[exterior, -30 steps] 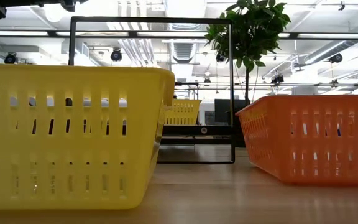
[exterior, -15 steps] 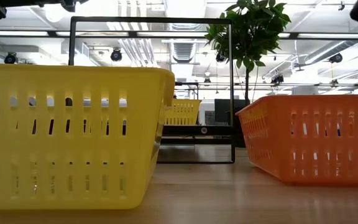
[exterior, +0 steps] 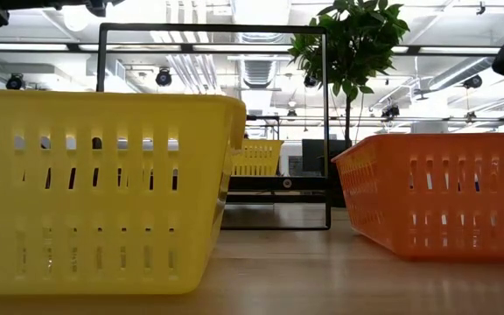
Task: Stack baskets on shelf by color
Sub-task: Put the bottom orange bin on the shelf
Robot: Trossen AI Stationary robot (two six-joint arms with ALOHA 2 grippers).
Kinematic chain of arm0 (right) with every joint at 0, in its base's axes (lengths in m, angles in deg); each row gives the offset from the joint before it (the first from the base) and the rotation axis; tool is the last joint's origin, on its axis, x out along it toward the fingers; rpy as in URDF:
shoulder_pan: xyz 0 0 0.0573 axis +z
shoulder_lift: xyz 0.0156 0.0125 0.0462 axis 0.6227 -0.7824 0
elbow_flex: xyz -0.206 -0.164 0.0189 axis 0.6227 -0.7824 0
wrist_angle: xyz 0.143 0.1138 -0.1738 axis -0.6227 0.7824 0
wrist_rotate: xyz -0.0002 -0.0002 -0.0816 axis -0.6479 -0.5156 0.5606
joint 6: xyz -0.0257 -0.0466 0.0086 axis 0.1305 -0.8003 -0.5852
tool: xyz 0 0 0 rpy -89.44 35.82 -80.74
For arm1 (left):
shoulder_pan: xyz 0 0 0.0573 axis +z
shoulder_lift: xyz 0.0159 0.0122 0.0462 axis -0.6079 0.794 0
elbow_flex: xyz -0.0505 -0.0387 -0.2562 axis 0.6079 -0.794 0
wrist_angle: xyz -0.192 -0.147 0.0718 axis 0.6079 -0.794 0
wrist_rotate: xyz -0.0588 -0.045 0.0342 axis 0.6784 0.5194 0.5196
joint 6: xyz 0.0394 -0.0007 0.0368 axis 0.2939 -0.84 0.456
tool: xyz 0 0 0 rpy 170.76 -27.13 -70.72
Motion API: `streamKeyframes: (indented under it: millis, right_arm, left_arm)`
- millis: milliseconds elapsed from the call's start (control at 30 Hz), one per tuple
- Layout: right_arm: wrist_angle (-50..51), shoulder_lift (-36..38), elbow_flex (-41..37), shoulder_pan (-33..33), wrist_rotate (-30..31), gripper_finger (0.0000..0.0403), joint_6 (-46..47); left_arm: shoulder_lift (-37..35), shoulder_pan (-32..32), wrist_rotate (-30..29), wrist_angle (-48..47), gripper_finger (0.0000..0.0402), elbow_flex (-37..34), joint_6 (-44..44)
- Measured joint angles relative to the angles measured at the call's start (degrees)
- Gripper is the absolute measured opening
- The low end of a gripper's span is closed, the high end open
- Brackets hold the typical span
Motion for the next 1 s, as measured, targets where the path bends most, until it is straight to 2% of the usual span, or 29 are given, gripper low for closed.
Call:
streamKeyframes:
  millis: [133,200,467,767,1000]
  right_arm:
    - [0.10,0.01,0.00,0.00,-0.06,0.0034,-0.83]
    - [0.26,0.40,0.00,0.00,-0.16,0.0016,-1.95]
    - [1.93,4.38,0.22,0.00,-0.70,0.0009,-4.98]
    - [14.11,11.82,0.26,-0.13,-2.73,0.0009,-1.12]
    - [24.47,15.60,0.26,-2.43,-1.61,0.0009,-2.40]
  left_arm:
    - [0.03,-0.01,0.01,0.00,0.0006,0.00,0.00]
    - [0.03,-0.01,0.01,-0.02,0.0006,0.00,0.01]
    - [0.05,-0.01,0.00,-0.01,0.0006,0.00,-0.01]
    - [0.26,0.00,0.00,0.14,0.0006,0.00,-0.01]
    - [0.75,-0.01,-0.01,1.10,0.0006,0.00,0.01]
